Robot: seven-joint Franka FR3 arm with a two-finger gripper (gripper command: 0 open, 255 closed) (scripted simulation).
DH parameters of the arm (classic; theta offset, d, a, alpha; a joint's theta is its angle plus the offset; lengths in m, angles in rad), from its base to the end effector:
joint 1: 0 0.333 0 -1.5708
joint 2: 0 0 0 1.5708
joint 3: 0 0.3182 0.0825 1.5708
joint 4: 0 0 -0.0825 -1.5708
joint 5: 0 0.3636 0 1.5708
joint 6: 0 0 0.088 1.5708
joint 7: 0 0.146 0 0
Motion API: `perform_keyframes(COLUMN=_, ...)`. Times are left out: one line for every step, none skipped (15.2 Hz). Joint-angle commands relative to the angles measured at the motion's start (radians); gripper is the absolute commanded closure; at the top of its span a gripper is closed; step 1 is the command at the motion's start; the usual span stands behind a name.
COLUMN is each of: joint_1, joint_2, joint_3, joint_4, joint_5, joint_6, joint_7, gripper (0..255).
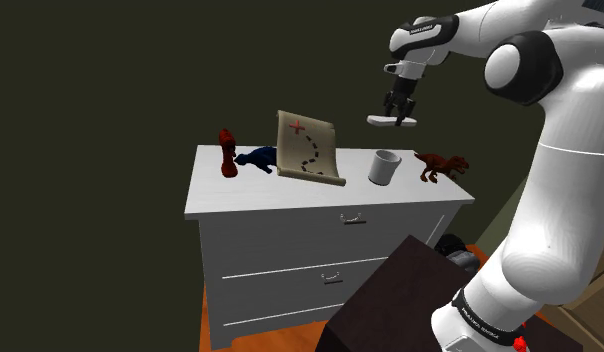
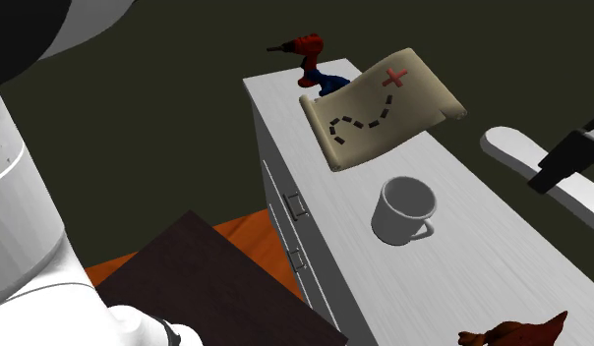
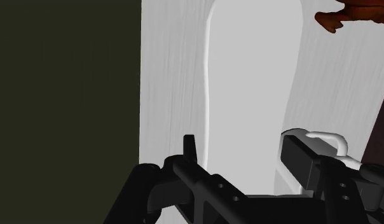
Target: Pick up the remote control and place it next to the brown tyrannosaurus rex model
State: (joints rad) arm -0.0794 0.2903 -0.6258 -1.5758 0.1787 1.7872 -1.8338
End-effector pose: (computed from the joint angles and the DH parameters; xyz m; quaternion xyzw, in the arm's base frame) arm 0.5025 -0.3530 0.4636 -0.8509 -0.5252 0.0008 0.0116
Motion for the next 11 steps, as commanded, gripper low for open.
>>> perform_keyframes(joint_1=0.002, joint_2=0.002, joint_3=0.001, joint_4=-0.027, joint_5=0.002, joint_6=0.028, joint_7=-0.002, gripper=255)
perform_keyframes(joint_1=0.002, joint_2=0.003, joint_3=0.002, joint_4=-0.038, joint_5=0.003, joint_6=0.041, joint_7=-0.003, gripper=255)
perform_keyframes(joint_1=0.003, joint_2=0.005, joint_3=0.003, joint_4=-0.05, joint_5=0.005, joint_6=0.054, joint_7=-0.004, gripper=255)
perform_keyframes(joint_1=0.003, joint_2=0.007, joint_3=0.003, joint_4=-0.061, joint_5=0.007, joint_6=0.067, joint_7=-0.006, gripper=255)
perform_keyframes(joint_1=0.003, joint_2=0.009, joint_3=0.004, joint_4=-0.071, joint_5=0.008, joint_6=0.079, joint_7=-0.007, gripper=255)
perform_keyframes(joint_1=0.004, joint_2=0.012, joint_3=0.005, joint_4=-0.082, joint_5=0.01, joint_6=0.091, joint_7=-0.009, gripper=255)
perform_keyframes(joint_1=0.004, joint_2=0.015, joint_3=0.006, joint_4=-0.092, joint_5=0.013, joint_6=0.104, joint_7=-0.01, gripper=255)
perform_keyframes(joint_1=0.004, joint_2=0.018, joint_3=0.007, joint_4=-0.102, joint_5=0.015, joint_6=0.116, joint_7=-0.012, gripper=255)
perform_keyframes(joint_1=0.003, joint_2=0.021, joint_3=0.008, joint_4=-0.111, joint_5=0.018, joint_6=0.128, joint_7=-0.014, gripper=255)
perform_keyframes(joint_1=0.003, joint_2=0.024, joint_3=0.009, joint_4=-0.121, joint_5=0.02, joint_6=0.14, joint_7=-0.016, gripper=255)
perform_keyframes(joint_1=0.003, joint_2=0.028, joint_3=0.01, joint_4=-0.13, joint_5=0.023, joint_6=0.152, joint_7=-0.017, gripper=255)
